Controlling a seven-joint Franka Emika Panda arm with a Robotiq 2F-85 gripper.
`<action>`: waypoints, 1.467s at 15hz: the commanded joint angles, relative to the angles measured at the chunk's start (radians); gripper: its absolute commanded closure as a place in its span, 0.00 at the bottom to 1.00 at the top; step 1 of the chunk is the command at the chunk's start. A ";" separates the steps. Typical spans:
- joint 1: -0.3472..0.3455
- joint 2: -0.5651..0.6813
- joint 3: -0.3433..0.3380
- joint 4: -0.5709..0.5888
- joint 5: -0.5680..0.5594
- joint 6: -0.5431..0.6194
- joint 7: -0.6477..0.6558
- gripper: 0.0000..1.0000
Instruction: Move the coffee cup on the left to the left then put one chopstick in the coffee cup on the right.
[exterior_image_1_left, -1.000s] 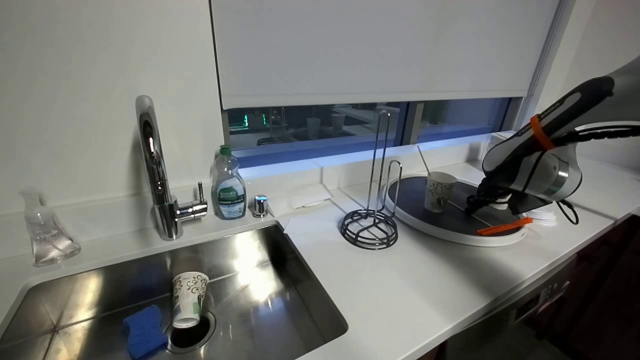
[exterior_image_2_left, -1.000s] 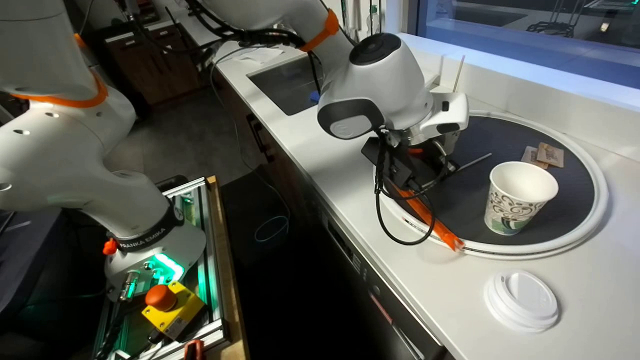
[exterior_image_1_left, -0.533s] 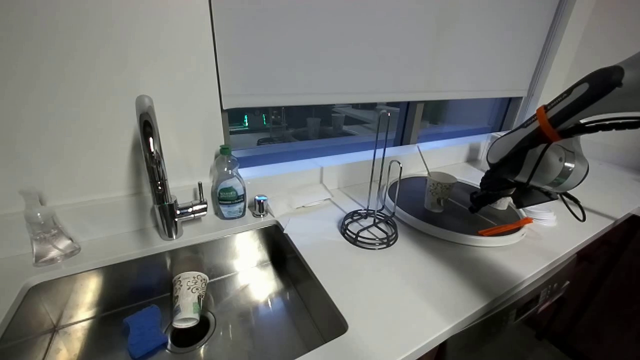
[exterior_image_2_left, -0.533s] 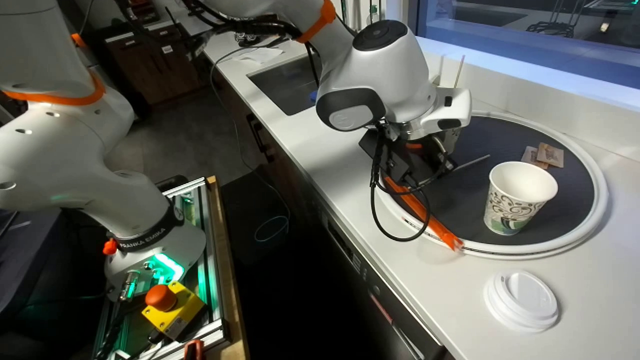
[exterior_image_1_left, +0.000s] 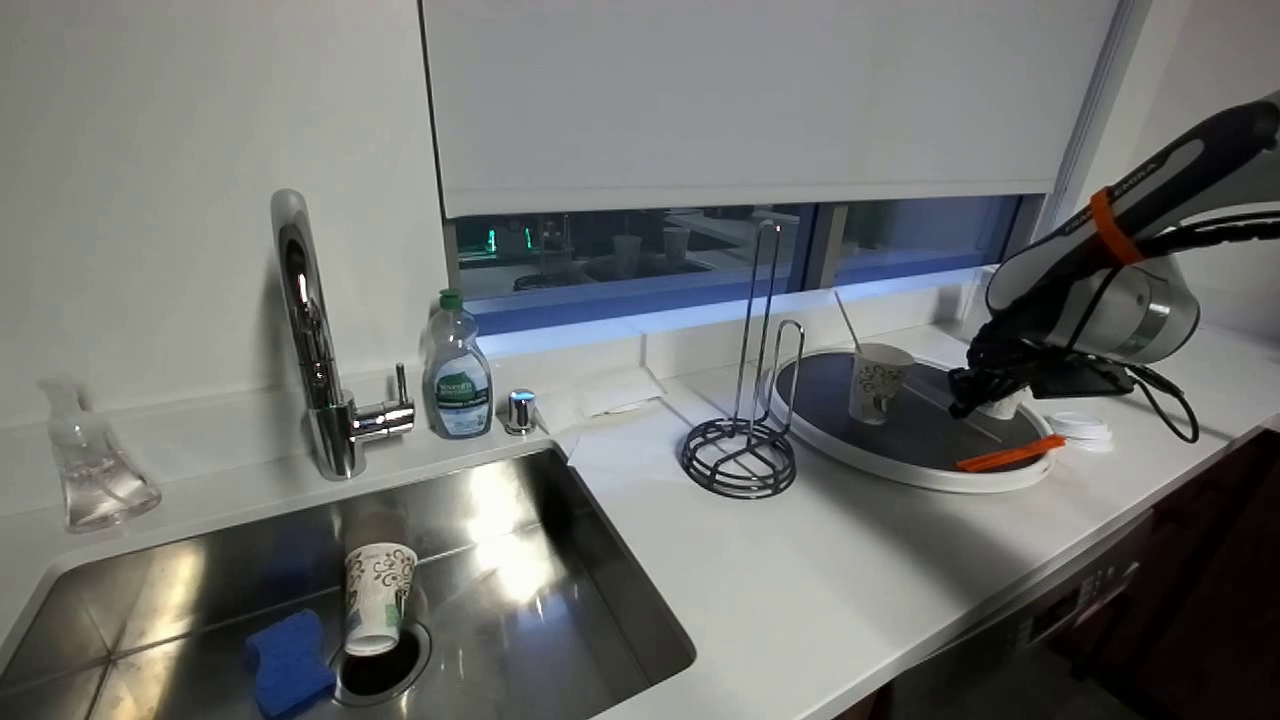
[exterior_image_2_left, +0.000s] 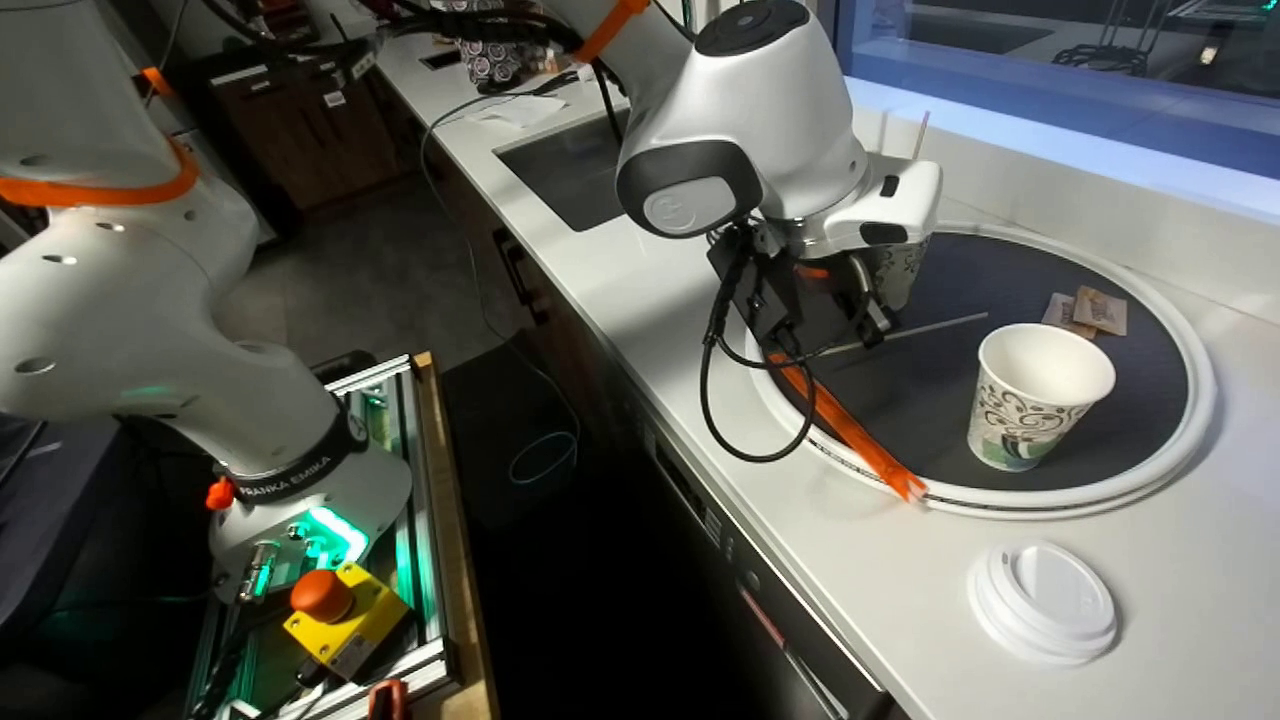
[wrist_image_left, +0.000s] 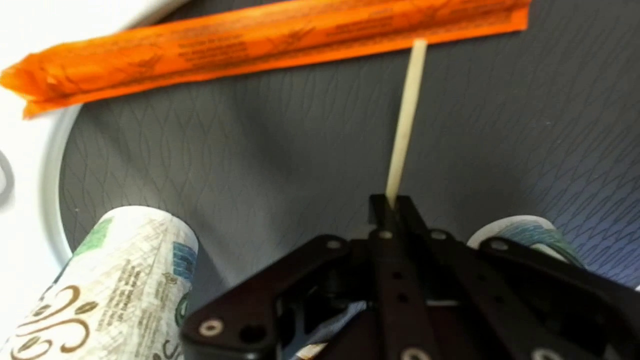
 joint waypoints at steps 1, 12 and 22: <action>0.035 -0.047 -0.020 -0.036 0.011 -0.033 0.104 0.99; 0.073 -0.238 -0.119 -0.109 -0.125 -0.042 0.330 0.99; 0.051 -0.390 -0.195 -0.042 -0.672 -0.276 0.540 0.99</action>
